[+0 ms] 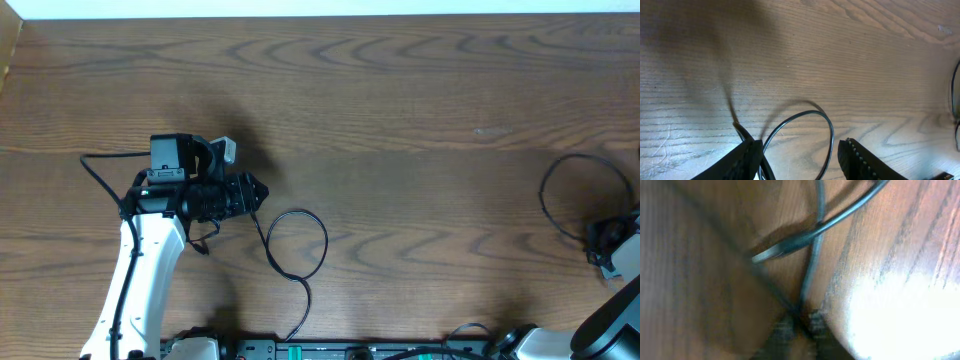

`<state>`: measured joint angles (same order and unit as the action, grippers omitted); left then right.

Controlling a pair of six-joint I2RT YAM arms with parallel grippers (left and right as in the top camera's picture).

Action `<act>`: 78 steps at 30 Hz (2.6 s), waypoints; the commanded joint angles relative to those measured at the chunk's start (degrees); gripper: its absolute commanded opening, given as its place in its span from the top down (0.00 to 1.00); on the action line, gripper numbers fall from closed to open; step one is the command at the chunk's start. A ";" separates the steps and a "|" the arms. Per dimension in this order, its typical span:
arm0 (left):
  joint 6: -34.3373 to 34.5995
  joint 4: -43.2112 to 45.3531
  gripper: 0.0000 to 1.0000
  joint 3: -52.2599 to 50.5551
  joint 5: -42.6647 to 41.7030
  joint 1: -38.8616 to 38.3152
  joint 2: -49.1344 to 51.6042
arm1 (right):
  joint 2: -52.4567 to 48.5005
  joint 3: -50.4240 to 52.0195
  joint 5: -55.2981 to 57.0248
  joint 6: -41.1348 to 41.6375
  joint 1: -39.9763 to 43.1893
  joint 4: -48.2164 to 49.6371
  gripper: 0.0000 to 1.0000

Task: Untangle cables

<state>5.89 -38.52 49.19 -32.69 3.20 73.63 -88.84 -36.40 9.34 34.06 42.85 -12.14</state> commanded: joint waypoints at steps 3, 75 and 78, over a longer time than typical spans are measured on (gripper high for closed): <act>-0.96 -0.04 0.46 -0.22 -0.33 -0.20 0.11 | -0.42 1.01 -0.09 0.76 -0.15 -0.70 0.99; -0.96 -0.42 0.46 -0.22 -0.28 -0.17 0.11 | -0.35 -6.73 -18.38 -14.05 -14.03 -9.31 0.99; -0.96 -0.42 0.46 -0.22 -0.28 -0.17 0.11 | -0.37 -5.55 -15.85 -14.01 -14.03 -6.88 0.99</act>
<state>5.89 -38.74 49.19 -32.69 3.20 73.63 -88.90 -42.78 -9.34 21.34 29.28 -19.97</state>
